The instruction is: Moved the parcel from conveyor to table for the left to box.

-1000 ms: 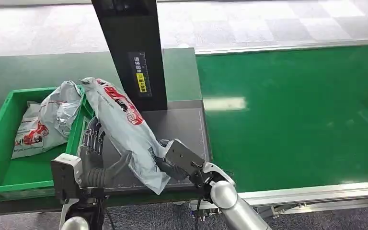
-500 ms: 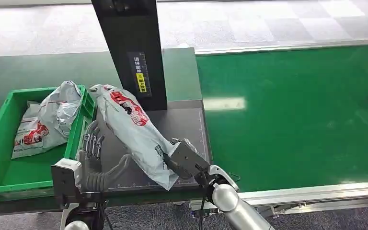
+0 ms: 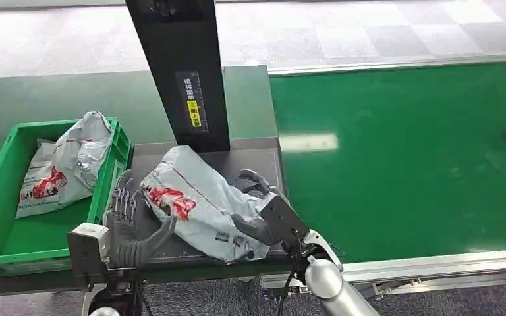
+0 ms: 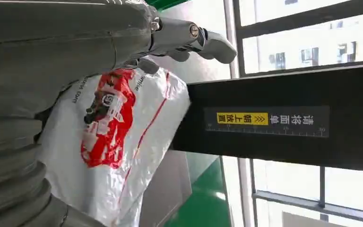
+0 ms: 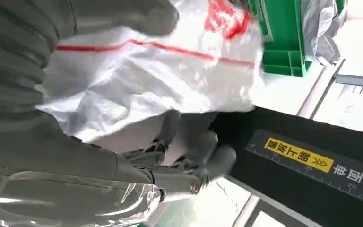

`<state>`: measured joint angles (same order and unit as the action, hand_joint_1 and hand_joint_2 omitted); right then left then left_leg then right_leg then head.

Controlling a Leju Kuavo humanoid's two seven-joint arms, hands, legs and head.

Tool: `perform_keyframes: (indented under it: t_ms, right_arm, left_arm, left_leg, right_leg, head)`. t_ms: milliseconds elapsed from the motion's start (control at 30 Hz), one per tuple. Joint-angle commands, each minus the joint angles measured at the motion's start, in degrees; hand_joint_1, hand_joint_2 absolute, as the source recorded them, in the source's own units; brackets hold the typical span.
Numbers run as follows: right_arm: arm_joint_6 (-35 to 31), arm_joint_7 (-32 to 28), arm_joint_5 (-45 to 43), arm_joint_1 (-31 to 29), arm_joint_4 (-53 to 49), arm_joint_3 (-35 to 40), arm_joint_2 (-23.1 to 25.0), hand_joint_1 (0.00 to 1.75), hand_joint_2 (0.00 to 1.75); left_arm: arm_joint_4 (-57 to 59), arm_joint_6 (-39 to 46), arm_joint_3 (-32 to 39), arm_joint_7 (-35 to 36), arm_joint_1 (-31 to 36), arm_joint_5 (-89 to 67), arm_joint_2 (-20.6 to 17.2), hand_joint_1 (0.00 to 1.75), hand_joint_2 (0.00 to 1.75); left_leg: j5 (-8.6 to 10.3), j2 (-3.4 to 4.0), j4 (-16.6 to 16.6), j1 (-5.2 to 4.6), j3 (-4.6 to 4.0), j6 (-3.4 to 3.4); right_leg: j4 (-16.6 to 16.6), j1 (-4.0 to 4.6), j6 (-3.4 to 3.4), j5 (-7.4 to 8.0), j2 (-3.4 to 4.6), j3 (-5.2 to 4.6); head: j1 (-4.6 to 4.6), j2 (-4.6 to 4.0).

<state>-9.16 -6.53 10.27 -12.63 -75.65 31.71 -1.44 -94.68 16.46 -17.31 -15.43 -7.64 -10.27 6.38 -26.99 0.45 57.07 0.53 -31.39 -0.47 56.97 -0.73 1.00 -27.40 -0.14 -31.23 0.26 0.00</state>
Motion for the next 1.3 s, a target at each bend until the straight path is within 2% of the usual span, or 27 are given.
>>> perform_keyframes:
  t_ms: [33, 267, 433, 633, 800, 900, 1100, 1300]
  right_arm:
    - [1.34, 1.02, -0.09, -0.39, 0.28, -0.89, -1.08, 0.0, 1.75]
    - [0.69, -1.05, -2.3, 1.48, -2.89, -2.79, -1.09, 0.0, 1.75]
    - [-0.44, -5.95, -9.93, 3.43, -9.31, -7.78, -0.91, 0.0, 1.75]
    - [-0.88, -7.85, -15.88, -0.97, -11.9, -11.3, 1.02, 0.0, 1.75]
    - [-1.11, -9.26, -19.06, -3.94, -11.14, -12.5, 0.33, 0.0, 1.75]
    - [-0.62, -9.76, -20.15, -3.29, -11.87, -12.61, 0.13, 0.0, 1.75]
    - [1.38, -11.25, -19.75, 2.09, -16.56, -14.03, 2.27, 0.0, 1.75]
    - [1.95, -11.54, -19.58, 2.67, -18.51, -14.58, 2.4, 0.0, 1.75]
  left_arm:
    - [2.05, -0.2, -1.58, 0.23, 1.24, 0.34, -1.73, 0.0, 1.75]
    - [1.65, 0.26, -1.66, 0.22, 0.67, 0.4, -1.98, 0.0, 1.75]
    - [2.7, -0.44, -4.2, 1.34, 1.42, -4.61, -3.32, 0.0, 1.75]
    - [9.59, -6.58, -11.95, 7.54, 10.09, -25.41, -6.04, 0.0, 1.75]
    - [18.72, -9.8, -16.23, 8.66, 17.88, -30.97, -5.29, 0.0, 1.75]
    - [23.0, -10.86, -18.87, 8.8, 21.31, -33.13, -5.42, 0.0, 1.75]
    - [30.99, -12.7, -23.98, 9.15, 27.53, -35.83, -6.55, 0.0, 1.75]
    - [36.08, -14.84, -27.01, 10.06, 32.21, -38.04, -7.05, 0.0, 1.75]
  left_leg:
    - [0.04, -0.06, -0.04, -0.01, 0.03, 0.01]
    - [0.05, -0.12, -0.07, 0.0, 0.03, 0.01]
    - [0.07, -0.17, -0.1, -0.02, 0.02, 0.02]
    - [0.11, -0.15, -0.01, -0.03, -0.09, 0.02]
    - [0.17, -0.24, -0.04, -0.06, -0.05, 0.04]
    - [0.26, -0.23, -0.08, -0.04, -0.05, 0.06]
    - [0.2, -0.31, -0.07, -0.02, 0.06, 0.05]
    - [0.23, -0.27, -0.04, 0.01, -0.07, 0.05]
  right_leg:
    - [-0.03, -0.01, -0.03, 0.02, -0.03, 0.03]
    - [-0.06, 0.01, -0.05, 0.01, -0.09, 0.05]
    - [-0.08, -0.01, -0.06, 0.01, -0.13, 0.06]
    - [0.01, -0.03, -0.05, 0.06, -0.12, -0.07]
    - [-0.01, -0.05, -0.01, 0.11, -0.21, -0.01]
    - [-0.09, -0.02, -0.04, 0.22, -0.17, 0.0]
    - [-0.09, -0.01, -0.04, 0.14, -0.26, 0.12]
    - [-0.07, 0.03, -0.07, 0.19, -0.21, 0.0]
  head:
    - [0.0, 0.0]
    - [0.0, 0.0]
    - [0.0, 0.0]
    - [0.0, 0.0]
    - [0.0, 0.0]
    - [0.0, 0.0]
    - [0.0, 0.0]
    - [0.0, 0.0]
